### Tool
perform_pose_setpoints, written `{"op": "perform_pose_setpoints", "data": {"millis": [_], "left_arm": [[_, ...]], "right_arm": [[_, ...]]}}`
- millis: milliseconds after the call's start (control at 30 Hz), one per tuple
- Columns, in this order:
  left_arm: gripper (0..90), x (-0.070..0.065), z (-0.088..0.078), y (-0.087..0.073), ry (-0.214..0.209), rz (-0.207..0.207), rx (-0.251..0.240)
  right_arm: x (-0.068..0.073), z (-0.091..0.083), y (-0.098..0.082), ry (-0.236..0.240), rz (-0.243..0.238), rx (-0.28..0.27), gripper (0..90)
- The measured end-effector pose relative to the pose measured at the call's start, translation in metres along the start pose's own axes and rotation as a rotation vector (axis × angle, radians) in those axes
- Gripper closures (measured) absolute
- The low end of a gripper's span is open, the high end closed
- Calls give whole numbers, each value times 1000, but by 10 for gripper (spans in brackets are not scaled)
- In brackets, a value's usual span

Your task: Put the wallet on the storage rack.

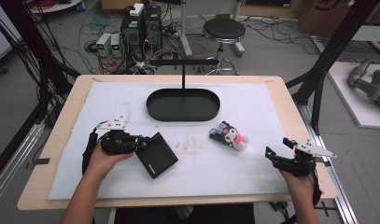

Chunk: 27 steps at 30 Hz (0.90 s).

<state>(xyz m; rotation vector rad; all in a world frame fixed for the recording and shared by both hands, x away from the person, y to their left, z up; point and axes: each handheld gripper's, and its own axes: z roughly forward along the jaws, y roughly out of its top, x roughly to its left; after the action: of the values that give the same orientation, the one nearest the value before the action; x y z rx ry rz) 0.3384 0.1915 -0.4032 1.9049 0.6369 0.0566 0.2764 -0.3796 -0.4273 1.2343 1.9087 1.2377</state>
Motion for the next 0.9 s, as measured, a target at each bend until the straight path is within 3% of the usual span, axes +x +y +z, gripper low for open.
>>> {"op": "perform_pose_setpoints", "data": {"millis": [333,567,900], "left_arm": [[811,15,19,35,51,-26,-55],[811,28,30,50,104,-76,-105],[811,47,42,66,110,-132,-156]], "right_arm": [[0,4,1,9,-1,-1,164],[-1,4,1,8,9,-4,164],[0,5,1,12,9,-2,165]]}}
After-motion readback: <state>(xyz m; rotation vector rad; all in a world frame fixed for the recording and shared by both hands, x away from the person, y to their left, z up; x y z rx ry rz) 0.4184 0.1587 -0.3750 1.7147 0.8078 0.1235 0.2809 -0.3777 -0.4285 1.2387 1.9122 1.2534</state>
